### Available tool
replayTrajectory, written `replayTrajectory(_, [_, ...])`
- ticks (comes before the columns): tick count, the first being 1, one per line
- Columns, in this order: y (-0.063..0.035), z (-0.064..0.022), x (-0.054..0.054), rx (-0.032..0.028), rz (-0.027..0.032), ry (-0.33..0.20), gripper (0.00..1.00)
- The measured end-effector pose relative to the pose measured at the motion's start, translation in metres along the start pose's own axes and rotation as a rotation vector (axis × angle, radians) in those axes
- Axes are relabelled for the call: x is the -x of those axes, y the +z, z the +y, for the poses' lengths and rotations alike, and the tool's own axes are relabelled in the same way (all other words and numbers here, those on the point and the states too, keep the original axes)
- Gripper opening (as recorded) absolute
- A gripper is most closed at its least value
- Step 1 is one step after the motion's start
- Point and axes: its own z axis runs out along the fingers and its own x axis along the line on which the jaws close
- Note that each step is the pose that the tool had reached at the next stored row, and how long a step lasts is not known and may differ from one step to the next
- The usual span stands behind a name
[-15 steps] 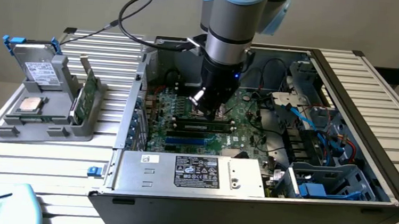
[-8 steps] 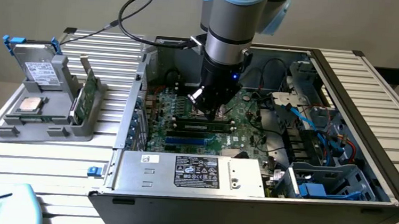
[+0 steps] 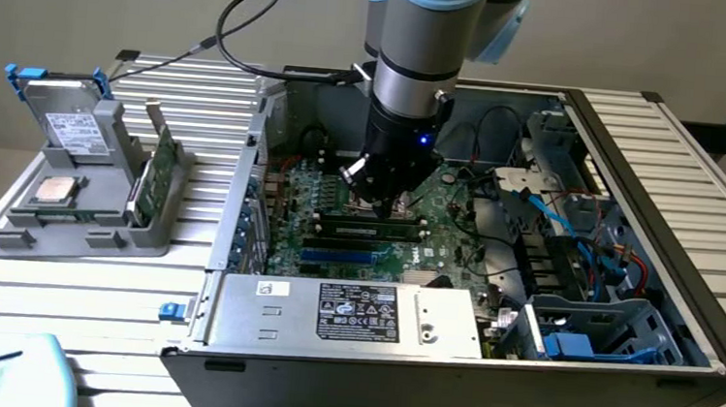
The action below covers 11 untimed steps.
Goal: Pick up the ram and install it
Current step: 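Press down the ram until it locks into place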
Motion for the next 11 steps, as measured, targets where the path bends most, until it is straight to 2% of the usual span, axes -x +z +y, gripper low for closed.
replayTrajectory(6, [-0.0001,-0.0001,0.0000,0.0132,0.0171,0.059,0.11])
replayTrajectory(8, [-0.0004,-0.0001,-0.0001,0.0152,0.0190,0.079,0.11])
replayTrajectory(11, [-0.0023,0.0000,-0.0001,0.0164,0.0179,0.102,0.11])
